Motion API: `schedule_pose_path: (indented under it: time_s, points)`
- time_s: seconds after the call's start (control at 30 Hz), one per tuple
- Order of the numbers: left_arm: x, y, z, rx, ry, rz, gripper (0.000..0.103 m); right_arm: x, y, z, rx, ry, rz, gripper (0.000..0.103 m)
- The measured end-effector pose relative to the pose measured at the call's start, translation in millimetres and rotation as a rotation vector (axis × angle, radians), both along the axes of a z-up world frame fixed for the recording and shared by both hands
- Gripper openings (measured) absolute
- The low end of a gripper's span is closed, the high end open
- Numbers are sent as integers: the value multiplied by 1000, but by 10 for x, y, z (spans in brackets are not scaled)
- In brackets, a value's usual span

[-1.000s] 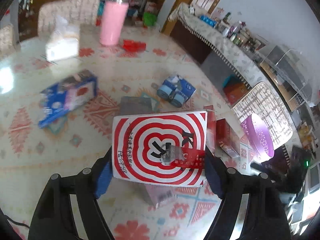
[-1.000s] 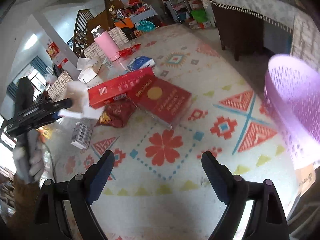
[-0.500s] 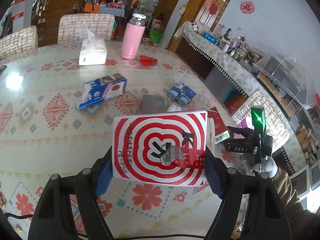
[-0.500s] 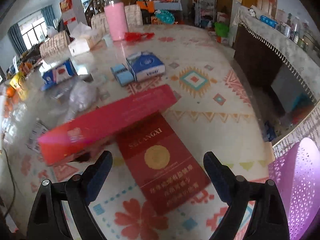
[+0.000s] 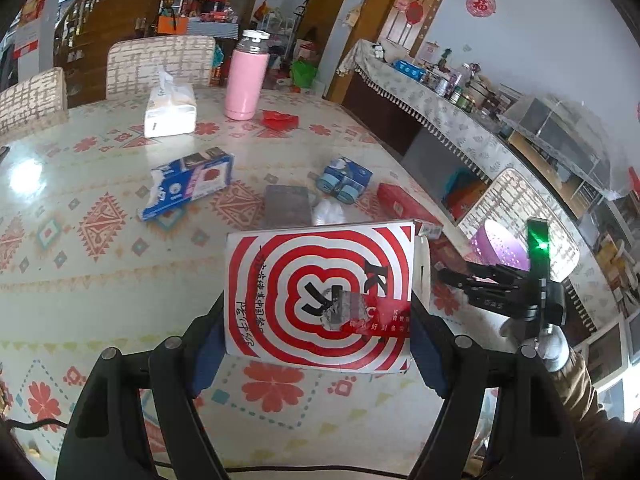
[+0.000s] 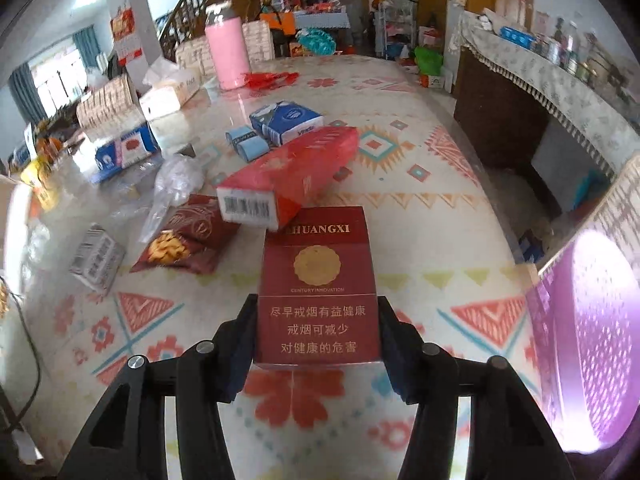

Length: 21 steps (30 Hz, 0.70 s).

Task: Collect trash
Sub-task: 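Drop the red cigarette box from the right gripper while the left drops the target box into the basket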

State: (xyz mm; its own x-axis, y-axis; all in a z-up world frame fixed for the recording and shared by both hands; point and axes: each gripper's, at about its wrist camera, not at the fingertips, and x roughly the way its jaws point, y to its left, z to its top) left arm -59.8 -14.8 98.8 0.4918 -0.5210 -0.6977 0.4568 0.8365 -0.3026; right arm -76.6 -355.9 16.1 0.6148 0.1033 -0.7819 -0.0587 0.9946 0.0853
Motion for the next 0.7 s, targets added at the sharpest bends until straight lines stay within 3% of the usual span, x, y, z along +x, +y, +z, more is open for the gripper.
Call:
schedule_pose_path:
  time_s: [0.33, 0.7]
  points:
    - [-240, -553, 58, 22, -13, -106, 79, -661, -410, 310, 138, -99, -66, 60]
    - [-457, -1508, 107, 59, -20, -263, 79, -1066, -1101, 348, 203, -153, -209, 60]
